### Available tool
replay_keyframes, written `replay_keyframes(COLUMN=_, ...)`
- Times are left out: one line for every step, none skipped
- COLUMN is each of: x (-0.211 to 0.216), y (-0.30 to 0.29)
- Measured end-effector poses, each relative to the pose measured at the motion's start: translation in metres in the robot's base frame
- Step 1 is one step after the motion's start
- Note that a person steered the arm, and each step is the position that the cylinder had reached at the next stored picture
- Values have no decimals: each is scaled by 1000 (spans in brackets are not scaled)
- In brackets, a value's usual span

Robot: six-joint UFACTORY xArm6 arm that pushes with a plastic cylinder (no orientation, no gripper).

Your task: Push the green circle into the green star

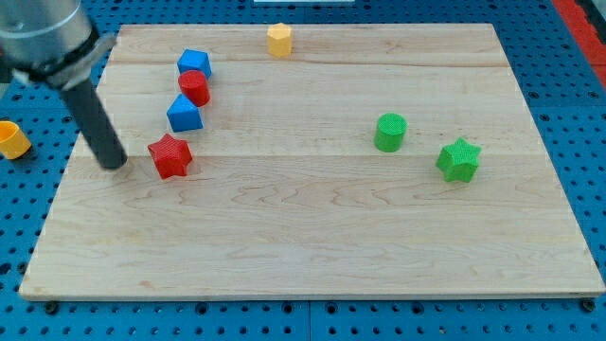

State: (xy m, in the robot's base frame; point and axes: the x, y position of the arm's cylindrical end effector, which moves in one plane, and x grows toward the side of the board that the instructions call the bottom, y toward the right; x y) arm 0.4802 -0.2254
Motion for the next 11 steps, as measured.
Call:
replay_keyframes(x=34, y=33)
replay_keyframes(x=25, y=71)
replay_keyframes(x=-3, y=87)
replay_keyframes(x=-3, y=93)
replay_keyframes(x=-3, y=168)
replay_keyframes(x=-25, y=249)
replay_keyframes(x=-79, y=274)
replay_keyframes(x=-117, y=288)
replay_keyframes(x=-65, y=321)
replay_keyframes(x=-49, y=327)
replay_keyframes(x=-52, y=369)
